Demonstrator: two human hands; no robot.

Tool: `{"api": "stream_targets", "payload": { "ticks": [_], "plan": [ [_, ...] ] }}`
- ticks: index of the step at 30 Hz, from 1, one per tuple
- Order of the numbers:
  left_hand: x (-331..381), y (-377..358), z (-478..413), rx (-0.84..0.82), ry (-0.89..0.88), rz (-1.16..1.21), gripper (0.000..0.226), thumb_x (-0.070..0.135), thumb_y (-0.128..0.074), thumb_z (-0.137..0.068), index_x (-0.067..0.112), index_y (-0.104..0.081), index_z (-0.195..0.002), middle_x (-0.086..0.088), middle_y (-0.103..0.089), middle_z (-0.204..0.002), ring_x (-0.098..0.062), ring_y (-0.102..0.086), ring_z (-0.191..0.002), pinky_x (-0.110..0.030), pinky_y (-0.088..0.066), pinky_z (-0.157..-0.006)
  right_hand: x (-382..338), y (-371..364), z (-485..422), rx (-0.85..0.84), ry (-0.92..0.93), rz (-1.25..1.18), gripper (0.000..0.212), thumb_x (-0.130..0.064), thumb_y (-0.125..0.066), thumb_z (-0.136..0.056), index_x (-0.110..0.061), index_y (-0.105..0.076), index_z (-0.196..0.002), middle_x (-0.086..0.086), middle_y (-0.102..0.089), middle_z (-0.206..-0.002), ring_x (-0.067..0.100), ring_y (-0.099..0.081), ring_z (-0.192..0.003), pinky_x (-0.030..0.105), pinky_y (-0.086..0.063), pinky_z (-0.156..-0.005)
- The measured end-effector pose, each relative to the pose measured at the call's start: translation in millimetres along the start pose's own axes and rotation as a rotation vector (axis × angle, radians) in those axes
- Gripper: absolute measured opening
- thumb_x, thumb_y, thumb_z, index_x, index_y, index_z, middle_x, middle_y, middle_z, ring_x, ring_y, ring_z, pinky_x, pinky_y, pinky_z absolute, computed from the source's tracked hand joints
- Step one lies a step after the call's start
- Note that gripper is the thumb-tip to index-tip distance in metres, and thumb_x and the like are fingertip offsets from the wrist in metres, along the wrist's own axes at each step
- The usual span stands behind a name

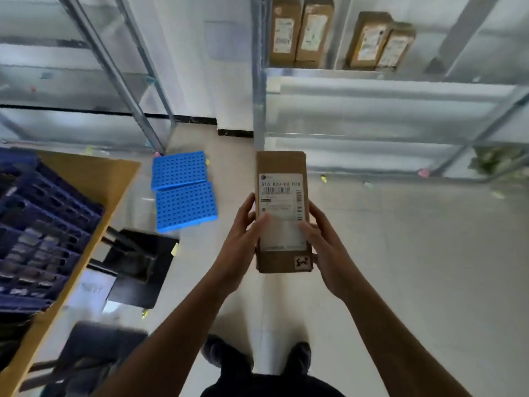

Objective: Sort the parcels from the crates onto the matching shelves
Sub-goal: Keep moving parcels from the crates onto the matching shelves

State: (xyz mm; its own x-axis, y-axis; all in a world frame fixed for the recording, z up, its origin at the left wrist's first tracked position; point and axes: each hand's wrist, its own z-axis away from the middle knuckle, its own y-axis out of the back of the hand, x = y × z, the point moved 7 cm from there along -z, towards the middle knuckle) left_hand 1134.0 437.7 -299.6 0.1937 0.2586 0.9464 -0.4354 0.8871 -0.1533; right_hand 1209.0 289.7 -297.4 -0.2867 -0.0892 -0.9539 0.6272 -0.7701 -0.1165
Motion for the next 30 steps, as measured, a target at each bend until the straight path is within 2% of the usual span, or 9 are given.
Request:
{"api": "stream_targets", "payload": {
  "ticks": [5,8,11,14,16,19,23,26,30],
  "plan": [
    [-12,-112,1,-0.060,0.005,0.236,0.056,0.048,-0.051,-0.099,0.034,-0.036,-0.152,-0.008,-0.060,-0.140,-0.034,-0.062,-0.126,-0.065,-0.054,-0.094,4,107,58,0.139,0.016,-0.026,0.084,-0.078,-0.065,-0.078,-0.051,-0.033,-0.150,-0.004,-0.069,-0.131,0.013,-0.068,-0.119,0.048,-0.054,-0.101],
    [-11,-178,9,-0.108,-0.048,0.255,0.045,0.043,-0.049,-0.102,0.035,-0.043,-0.145,-0.013,-0.057,-0.141,-0.038,-0.061,-0.126,-0.064,-0.055,-0.092,1,150,88,0.154,0.045,-0.003,0.087,-0.081,-0.071,-0.073,-0.056,-0.035,-0.148,-0.010,-0.062,-0.138,0.011,-0.065,-0.123,0.034,-0.060,-0.092],
    [-15,-233,12,-0.168,-0.038,0.209,0.054,0.045,-0.053,-0.098,0.039,-0.037,-0.150,-0.010,-0.052,-0.146,-0.031,-0.059,-0.129,-0.059,-0.057,-0.094,-17,186,111,0.196,0.101,0.047,0.066,-0.059,-0.076,-0.084,-0.061,-0.042,-0.141,-0.017,-0.063,-0.135,0.008,-0.064,-0.123,0.023,-0.059,-0.087],
    [3,-246,3,0.058,-0.169,-0.296,0.089,0.049,-0.074,-0.085,0.036,-0.024,-0.158,-0.002,-0.030,-0.158,-0.019,-0.044,-0.139,-0.047,-0.054,-0.101,-38,232,133,0.266,0.197,0.175,0.059,-0.029,-0.076,-0.093,-0.058,-0.046,-0.135,-0.029,-0.066,-0.122,0.001,-0.067,-0.114,0.016,-0.057,-0.084],
    [46,-258,-3,0.105,-0.502,-0.561,0.094,0.043,-0.083,-0.083,0.026,-0.029,-0.158,-0.005,-0.028,-0.156,-0.018,-0.035,-0.142,-0.041,-0.049,-0.104,-39,264,144,0.329,0.149,0.256,0.072,-0.027,-0.079,-0.092,-0.041,-0.036,-0.148,-0.009,-0.060,-0.133,0.011,-0.066,-0.114,0.025,-0.059,-0.087],
    [96,-316,-14,-0.419,-0.860,-1.034,0.086,0.065,-0.068,-0.081,0.023,-0.044,-0.152,-0.003,-0.039,-0.156,-0.017,-0.032,-0.147,-0.046,-0.040,-0.115,-43,291,153,0.261,0.077,0.353,0.084,-0.026,-0.081,-0.090,-0.029,-0.026,-0.153,0.008,-0.053,-0.133,0.025,-0.061,-0.120,0.041,-0.059,-0.096],
    [89,-340,-35,-0.958,-0.330,-1.509,0.101,0.084,-0.065,-0.063,0.055,-0.028,-0.152,0.019,-0.033,-0.161,-0.007,-0.037,-0.143,-0.042,-0.038,-0.116,-69,299,151,0.015,0.031,0.443,0.092,-0.051,-0.080,-0.075,-0.032,-0.029,-0.150,0.002,-0.056,-0.139,0.020,-0.061,-0.125,0.039,-0.060,-0.098],
    [75,-336,-30,-1.182,-0.028,-1.280,0.087,0.065,-0.070,-0.072,0.057,-0.029,-0.148,0.016,-0.055,-0.146,-0.006,-0.059,-0.126,-0.035,-0.054,-0.101,-91,298,137,-0.071,0.074,0.420,0.083,-0.045,-0.078,-0.078,-0.024,-0.037,-0.147,0.006,-0.062,-0.134,0.025,-0.064,-0.124,0.040,-0.061,-0.092],
    [65,-318,-36,-1.111,0.022,-0.961,0.089,0.062,-0.074,-0.070,0.051,-0.035,-0.150,0.009,-0.067,-0.127,-0.016,-0.069,-0.114,-0.038,-0.062,-0.087,-105,303,117,-0.002,0.113,0.379,0.092,-0.054,-0.075,-0.075,-0.039,-0.034,-0.155,0.000,-0.050,-0.145,0.026,-0.057,-0.132,0.044,-0.057,-0.101]
  ]
}}
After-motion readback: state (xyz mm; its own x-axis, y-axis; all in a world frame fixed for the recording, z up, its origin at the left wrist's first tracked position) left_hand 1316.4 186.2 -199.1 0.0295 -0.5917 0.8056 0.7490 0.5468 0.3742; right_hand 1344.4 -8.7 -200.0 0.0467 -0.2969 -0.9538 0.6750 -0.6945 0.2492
